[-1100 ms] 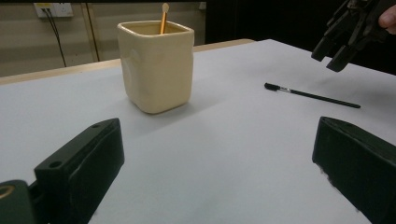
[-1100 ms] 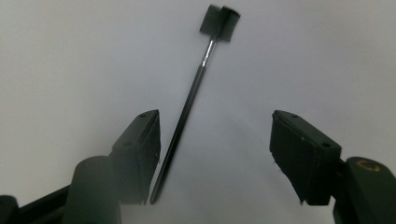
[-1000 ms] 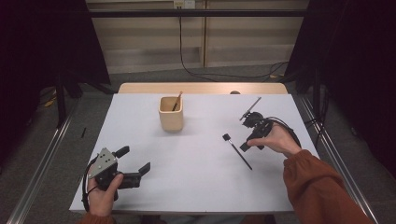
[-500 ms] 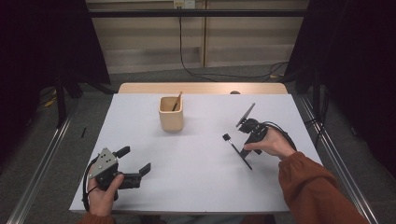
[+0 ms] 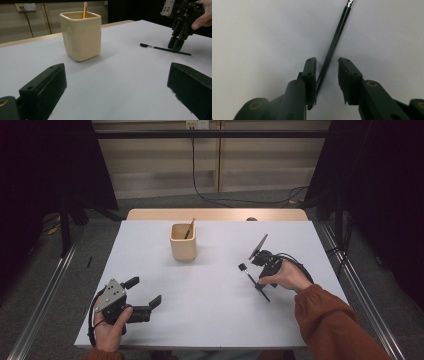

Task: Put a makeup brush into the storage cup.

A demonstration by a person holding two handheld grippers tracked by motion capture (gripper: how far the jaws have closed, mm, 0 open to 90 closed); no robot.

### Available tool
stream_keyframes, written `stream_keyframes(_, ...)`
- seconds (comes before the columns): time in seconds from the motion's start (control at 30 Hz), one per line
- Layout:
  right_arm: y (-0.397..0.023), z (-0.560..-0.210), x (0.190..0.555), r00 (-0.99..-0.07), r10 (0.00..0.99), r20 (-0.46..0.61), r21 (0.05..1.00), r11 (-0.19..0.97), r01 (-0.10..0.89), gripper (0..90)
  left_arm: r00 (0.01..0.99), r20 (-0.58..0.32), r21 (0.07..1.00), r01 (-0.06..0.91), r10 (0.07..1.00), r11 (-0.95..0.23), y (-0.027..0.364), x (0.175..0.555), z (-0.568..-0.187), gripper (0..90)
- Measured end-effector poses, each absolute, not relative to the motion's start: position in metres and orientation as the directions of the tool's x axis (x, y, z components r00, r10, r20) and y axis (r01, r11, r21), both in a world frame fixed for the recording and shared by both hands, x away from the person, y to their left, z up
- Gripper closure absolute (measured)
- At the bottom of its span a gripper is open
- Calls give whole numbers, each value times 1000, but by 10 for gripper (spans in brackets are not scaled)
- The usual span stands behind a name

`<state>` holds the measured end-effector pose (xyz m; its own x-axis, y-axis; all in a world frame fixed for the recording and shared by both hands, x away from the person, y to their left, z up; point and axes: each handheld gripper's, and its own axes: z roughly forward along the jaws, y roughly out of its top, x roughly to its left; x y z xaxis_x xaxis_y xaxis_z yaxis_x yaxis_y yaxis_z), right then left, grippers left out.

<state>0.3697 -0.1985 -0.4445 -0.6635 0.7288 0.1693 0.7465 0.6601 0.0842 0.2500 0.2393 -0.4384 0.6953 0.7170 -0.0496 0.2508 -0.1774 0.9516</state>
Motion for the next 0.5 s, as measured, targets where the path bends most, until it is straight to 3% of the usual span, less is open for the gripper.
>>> stream_keyframes(0.17,-195,-448,369,-677,723,139,71,674,735,690,694,-49,952,250,718,-177,239,249,-438,23)
stream_keyframes(0.37,-196,-449,370,-681,723,115,72,678,732,786,697,-45,952,248,716,-181,238,249,-438,23)
stream_keyframes(0.5,-196,-449,369,-687,719,105,74,683,726,792,696,-45,951,249,717,-181,238,249,-438,23)
